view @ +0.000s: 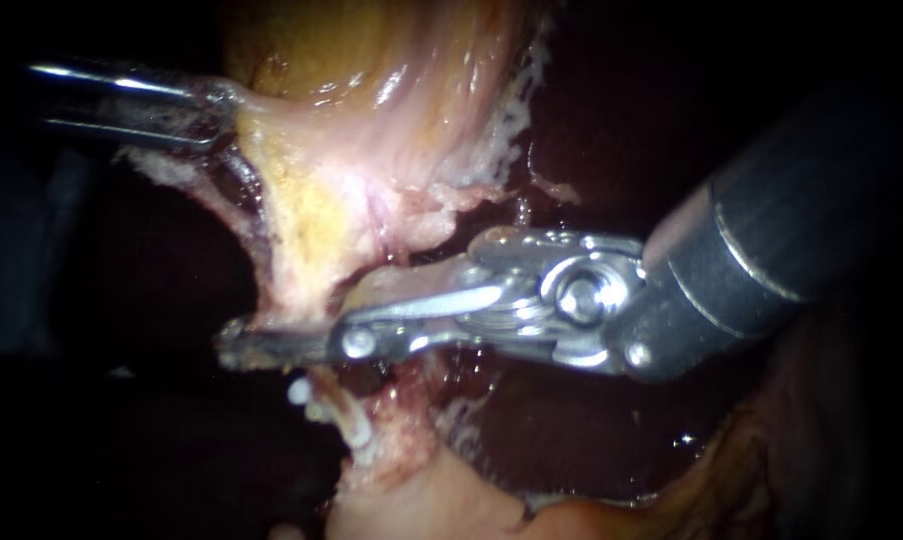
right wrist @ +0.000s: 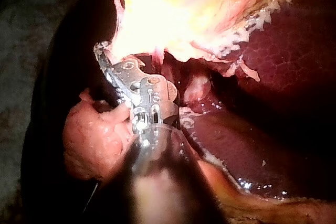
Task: Going back third clip left tube
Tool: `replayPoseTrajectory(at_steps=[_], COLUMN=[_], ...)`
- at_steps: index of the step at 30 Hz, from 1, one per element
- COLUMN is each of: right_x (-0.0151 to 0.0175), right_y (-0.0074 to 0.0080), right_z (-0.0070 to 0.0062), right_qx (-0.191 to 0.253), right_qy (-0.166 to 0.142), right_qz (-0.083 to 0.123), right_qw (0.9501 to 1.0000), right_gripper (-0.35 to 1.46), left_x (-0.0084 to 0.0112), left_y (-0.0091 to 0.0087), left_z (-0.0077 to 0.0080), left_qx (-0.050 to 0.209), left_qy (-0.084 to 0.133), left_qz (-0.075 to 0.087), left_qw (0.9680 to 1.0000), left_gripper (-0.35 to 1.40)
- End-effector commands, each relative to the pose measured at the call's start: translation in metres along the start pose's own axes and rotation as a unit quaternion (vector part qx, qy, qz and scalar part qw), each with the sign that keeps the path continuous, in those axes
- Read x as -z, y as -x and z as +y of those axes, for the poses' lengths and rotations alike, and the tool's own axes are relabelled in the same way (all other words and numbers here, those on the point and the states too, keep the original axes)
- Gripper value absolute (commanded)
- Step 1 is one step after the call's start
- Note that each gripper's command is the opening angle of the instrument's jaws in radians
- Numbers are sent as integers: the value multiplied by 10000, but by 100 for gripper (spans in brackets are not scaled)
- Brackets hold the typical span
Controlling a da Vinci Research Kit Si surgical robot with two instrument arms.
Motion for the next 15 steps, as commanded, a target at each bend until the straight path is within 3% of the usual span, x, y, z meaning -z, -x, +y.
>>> replayPoseTrajectory(at_steps=[1,3,4,7,10,15], right_x=[0,0,0,-2,-7,-10], right_y=[0,0,0,-1,-2,2], right_z=[0,0,0,2,5,14], right_qx=[-2,-1,1,19,29,45], right_qy=[0,-21,-28,-126,-165,-150], right_qz=[1,8,21,269,397,394], right_qw=[10000,10000,10000,9996,9991,9991], right_gripper=[-35,-35,-26,29,44,46], left_x=[0,0,0,0,0,0], left_y=[0,0,0,0,0,0], left_z=[0,0,0,0,0,0], left_qx=[0,0,0,0,0,0], left_qy=[0,-1,0,-1,-2,-3], left_qz=[0,0,0,0,1,1], left_qw=[10000,10000,10000,10000,10000,10000], left_gripper=[-35,-35,-35,-35,-35,-35])
